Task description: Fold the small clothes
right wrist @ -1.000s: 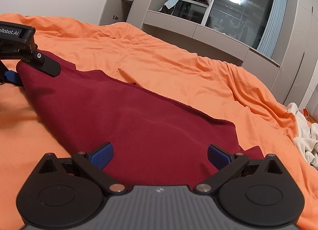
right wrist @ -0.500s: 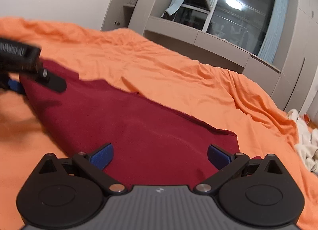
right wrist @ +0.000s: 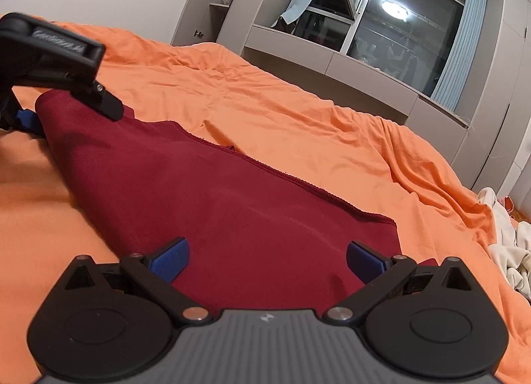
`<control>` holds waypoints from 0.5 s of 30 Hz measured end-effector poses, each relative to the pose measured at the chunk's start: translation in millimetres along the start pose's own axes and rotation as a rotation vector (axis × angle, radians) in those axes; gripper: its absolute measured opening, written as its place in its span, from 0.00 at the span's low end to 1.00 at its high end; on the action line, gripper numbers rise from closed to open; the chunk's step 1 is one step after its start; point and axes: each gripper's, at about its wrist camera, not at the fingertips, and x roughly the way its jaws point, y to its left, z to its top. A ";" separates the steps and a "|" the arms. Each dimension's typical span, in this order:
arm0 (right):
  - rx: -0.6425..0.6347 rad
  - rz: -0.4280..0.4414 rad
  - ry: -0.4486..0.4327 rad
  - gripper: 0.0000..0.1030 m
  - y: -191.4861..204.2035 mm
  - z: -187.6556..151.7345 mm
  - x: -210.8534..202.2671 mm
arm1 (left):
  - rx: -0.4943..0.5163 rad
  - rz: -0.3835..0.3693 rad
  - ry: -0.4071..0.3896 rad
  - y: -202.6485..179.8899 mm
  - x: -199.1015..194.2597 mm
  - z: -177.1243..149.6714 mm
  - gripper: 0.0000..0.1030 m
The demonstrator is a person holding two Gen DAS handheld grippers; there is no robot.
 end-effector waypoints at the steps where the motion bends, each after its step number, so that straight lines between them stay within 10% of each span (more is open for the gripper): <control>1: 0.000 0.000 0.000 1.00 0.2 0.2 0.3 | -0.024 0.017 -0.009 0.3 0.2 1.5 0.90; 6: 0.000 0.000 0.000 1.00 0.0 -0.1 0.1 | -0.110 0.056 -0.054 4.6 1.4 6.1 0.65; 8: -0.001 -0.001 0.000 1.00 0.3 0.0 0.2 | -0.130 0.059 -0.061 6.6 2.8 6.5 0.36; 15: 0.040 0.081 0.047 1.00 -23.7 8.8 -6.6 | -0.109 0.029 -0.092 -2.0 5.5 10.6 0.22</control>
